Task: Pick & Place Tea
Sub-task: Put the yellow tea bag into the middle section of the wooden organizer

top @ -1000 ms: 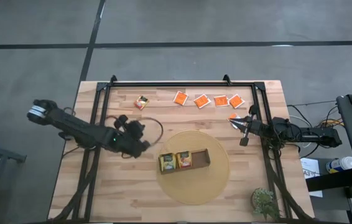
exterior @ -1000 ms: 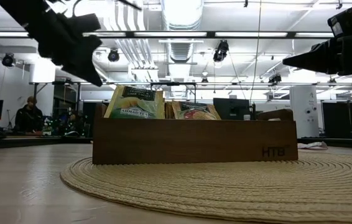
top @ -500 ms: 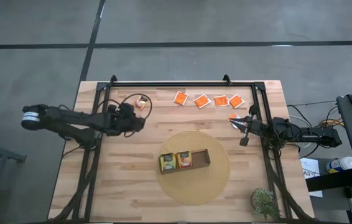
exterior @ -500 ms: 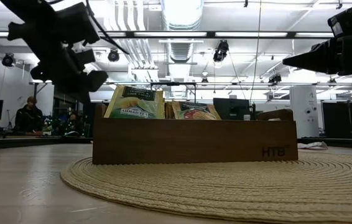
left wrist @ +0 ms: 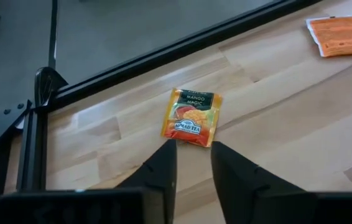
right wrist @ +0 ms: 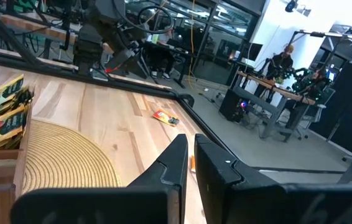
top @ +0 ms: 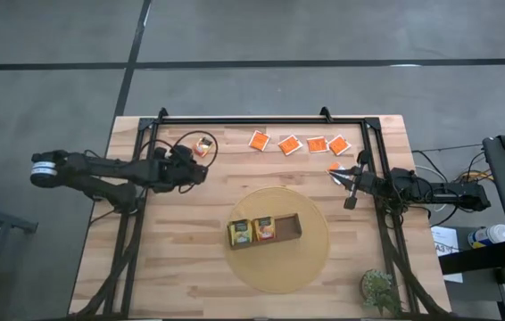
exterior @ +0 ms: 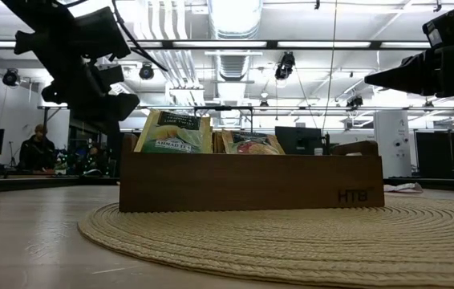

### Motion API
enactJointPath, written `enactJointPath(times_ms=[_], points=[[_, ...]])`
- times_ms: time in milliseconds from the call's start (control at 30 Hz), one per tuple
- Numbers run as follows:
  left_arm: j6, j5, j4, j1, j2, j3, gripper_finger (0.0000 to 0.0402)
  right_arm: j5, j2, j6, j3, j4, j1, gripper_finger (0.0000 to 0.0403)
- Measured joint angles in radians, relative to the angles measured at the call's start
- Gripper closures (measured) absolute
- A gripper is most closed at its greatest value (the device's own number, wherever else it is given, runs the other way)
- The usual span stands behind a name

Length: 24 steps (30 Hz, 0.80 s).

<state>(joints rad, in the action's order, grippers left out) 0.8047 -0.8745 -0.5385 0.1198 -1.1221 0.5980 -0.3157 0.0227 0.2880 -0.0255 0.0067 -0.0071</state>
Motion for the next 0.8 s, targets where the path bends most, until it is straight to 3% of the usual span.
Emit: enactJointPath(times_ms=[333, 800], points=[[0.068, 0.007, 0.118, 0.068, 0.000, -0.038, 0.0247, 0.000, 0.000, 0.000, 0.000, 0.000, 0.000, 0.0376], [0.054, 0.130, 0.273, 0.246, 0.000, -0.168, 0.0243, 0.000, 0.000, 0.000, 0.000, 0.000, 0.000, 0.0376]])
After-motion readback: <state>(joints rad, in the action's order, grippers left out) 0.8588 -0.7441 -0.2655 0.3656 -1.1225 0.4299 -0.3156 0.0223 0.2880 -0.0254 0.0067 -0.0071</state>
